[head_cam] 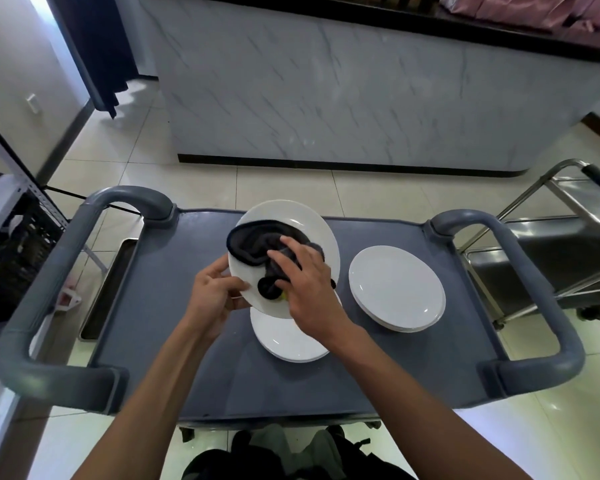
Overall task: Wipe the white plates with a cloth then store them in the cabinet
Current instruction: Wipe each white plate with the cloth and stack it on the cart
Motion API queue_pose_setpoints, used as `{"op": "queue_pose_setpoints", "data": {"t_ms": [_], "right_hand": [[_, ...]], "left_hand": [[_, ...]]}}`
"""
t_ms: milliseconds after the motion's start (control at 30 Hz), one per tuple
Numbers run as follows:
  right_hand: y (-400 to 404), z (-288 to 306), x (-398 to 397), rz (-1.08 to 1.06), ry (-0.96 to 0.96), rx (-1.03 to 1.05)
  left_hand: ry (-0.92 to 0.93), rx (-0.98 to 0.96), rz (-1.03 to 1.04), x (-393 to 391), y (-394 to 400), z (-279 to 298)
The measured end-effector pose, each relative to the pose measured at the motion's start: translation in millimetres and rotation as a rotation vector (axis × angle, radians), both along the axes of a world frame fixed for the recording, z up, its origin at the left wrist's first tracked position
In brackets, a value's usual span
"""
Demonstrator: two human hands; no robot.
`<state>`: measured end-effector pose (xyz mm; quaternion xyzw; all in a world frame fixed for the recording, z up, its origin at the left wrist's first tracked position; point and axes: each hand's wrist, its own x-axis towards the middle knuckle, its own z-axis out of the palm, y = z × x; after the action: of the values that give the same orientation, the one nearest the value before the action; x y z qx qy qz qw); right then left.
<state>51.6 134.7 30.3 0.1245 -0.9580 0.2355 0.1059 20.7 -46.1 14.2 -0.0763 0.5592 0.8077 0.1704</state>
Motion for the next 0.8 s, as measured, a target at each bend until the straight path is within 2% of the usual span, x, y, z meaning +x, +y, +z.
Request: {"op": "queue_pose_setpoints", "data": {"t_ms": [200,500,800], "right_hand": [[5.5,-5.1,13.7,0.015,0.009,0.024],[-8.8,17.7,-20.2,-0.002,0.081,0.031],[23.6,29.2,-48.5,-0.221,0.084,0.064]], "left_hand": [[0.007,-0.003,-0.015,0.3,-1.1,-0.6],[0.001,-0.039,-0.13,8.2,7.8,-2.2],[-0.044,0.065,-0.019,8.7,0.2,-1.9]]}}
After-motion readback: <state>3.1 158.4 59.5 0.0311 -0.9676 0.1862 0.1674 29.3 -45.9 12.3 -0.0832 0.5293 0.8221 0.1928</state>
